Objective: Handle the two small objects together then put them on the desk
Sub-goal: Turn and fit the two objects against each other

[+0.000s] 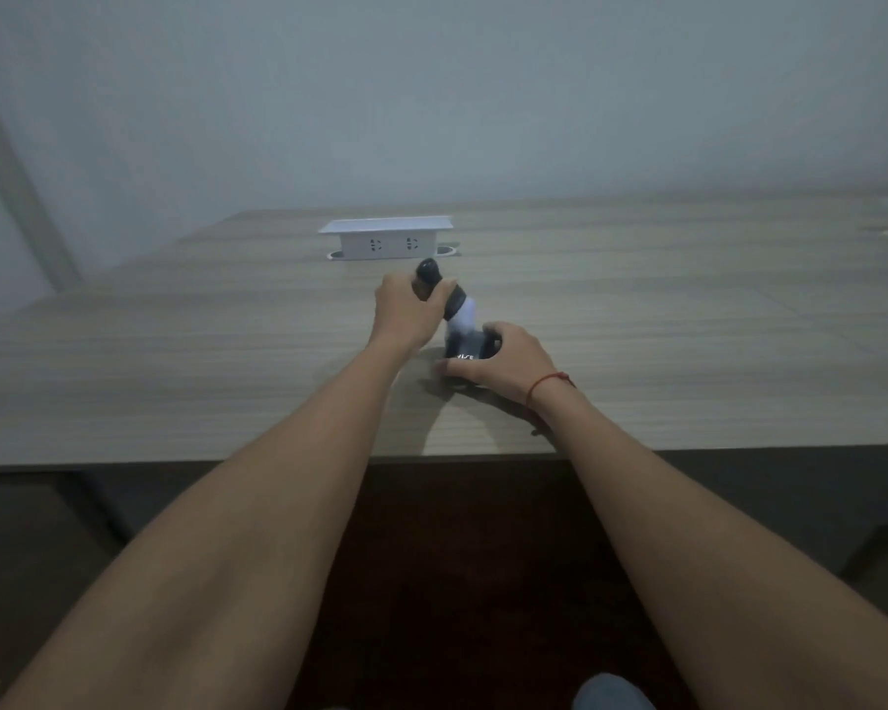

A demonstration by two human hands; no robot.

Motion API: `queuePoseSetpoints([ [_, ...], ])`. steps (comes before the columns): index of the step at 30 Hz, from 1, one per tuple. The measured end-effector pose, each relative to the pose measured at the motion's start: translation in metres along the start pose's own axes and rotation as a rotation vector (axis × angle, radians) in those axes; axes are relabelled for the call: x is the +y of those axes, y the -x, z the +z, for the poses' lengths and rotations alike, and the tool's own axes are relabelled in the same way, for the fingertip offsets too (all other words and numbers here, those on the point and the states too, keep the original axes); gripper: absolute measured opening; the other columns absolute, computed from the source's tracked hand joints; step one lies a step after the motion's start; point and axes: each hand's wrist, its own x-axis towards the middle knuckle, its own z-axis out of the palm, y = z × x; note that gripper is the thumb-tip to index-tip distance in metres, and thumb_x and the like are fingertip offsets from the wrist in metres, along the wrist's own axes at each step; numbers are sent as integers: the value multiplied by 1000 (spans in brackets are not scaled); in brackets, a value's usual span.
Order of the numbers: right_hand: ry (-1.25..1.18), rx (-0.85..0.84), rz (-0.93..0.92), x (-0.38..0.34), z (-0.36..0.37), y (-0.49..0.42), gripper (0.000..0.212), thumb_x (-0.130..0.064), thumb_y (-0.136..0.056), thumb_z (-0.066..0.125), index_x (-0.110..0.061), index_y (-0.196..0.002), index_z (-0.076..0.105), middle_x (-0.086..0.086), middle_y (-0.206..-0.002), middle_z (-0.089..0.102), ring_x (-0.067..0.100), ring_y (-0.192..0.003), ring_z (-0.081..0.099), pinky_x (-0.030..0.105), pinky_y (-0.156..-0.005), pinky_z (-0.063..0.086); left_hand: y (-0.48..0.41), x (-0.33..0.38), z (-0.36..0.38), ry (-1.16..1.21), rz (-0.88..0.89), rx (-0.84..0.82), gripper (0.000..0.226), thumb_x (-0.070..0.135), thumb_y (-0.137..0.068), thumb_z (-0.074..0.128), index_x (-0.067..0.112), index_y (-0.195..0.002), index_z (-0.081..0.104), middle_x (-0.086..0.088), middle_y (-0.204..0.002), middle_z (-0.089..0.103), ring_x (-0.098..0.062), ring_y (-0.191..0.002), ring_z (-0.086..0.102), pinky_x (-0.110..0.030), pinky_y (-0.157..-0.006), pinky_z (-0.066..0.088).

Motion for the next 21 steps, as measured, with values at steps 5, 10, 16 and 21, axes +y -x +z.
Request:
queuePoseSetpoints([
  [5,-33,12,-33,-2,-2,5,73,-68,-51,73,-23,-107,58,-8,-96,57,16,-93,57,41,-88,52,5,-9,1,-199,46,7,29,28,-87,65,0,-96,66,-18,-98,68,-33,-93,65,-33,-76,50],
  [10,-15,30,-92,-5,-3,9,75,-63,-62,73,-14,-117,58,-1,-108,57,18,-100,54,41,-91,50,10,-22,-2,-235,41,64,32,32,-88,62,1,-96,63,-18,-99,66,-31,-88,62,-30,-69,41],
  [16,-1,-74,-174,0,-3,2,52,-43,-93,48,-12,-135,48,5,-132,53,22,-122,49,33,-102,39,12,-23,-6,-172,-17,82,33,31,-88,64,-1,-94,65,-13,-92,65,-23,-79,56,-28,-67,38],
  [21,36,-86,-156,0,-4,-5,50,-41,-96,42,-12,-136,46,7,-140,50,25,-129,46,39,-108,36,18,-24,-17,-85,10,-46,25,28,-86,68,3,-86,68,-7,-81,66,-20,-74,60,-29,-68,48],
])
